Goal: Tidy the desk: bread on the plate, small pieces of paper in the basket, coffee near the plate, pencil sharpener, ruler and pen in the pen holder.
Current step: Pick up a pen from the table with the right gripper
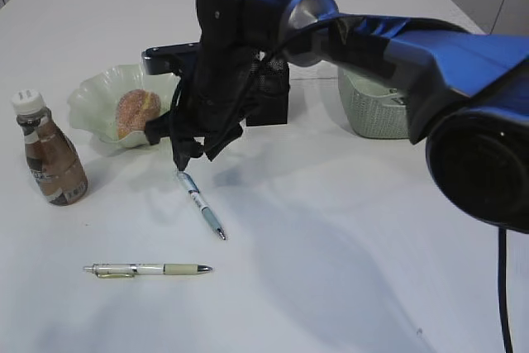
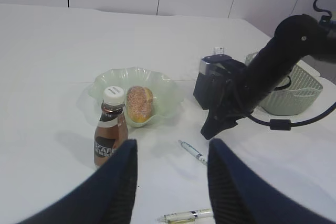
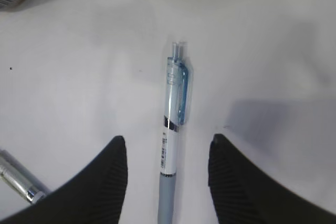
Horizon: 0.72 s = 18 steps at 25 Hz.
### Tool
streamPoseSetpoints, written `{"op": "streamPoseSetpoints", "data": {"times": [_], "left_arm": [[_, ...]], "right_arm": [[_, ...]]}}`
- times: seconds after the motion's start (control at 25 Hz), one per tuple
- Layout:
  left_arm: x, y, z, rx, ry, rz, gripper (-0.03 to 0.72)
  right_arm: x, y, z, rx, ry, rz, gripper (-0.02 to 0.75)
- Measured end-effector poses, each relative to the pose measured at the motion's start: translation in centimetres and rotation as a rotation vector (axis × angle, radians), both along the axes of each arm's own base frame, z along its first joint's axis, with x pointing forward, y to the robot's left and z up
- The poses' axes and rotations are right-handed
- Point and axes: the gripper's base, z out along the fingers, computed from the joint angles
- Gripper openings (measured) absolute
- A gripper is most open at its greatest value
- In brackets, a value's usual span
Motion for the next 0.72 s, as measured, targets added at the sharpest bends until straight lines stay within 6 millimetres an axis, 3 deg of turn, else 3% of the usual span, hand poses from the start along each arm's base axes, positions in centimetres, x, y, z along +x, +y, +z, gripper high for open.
{"op": "streamPoseSetpoints", "data": {"times": [0.32,0.72], "left_arm": [[-0.1,0.0,-0.3,0.009,0.034,-0.003,0.310],[-0.1,0.0,-0.3,0.010,0.037,-0.004,0.310]], "right_arm": [[-0.2,1.7,-1.3,-0.002,-0.010,0.034,0.408],[0.1,1.8,-3.8,-0.038,0.017,0.035,0.408]]}}
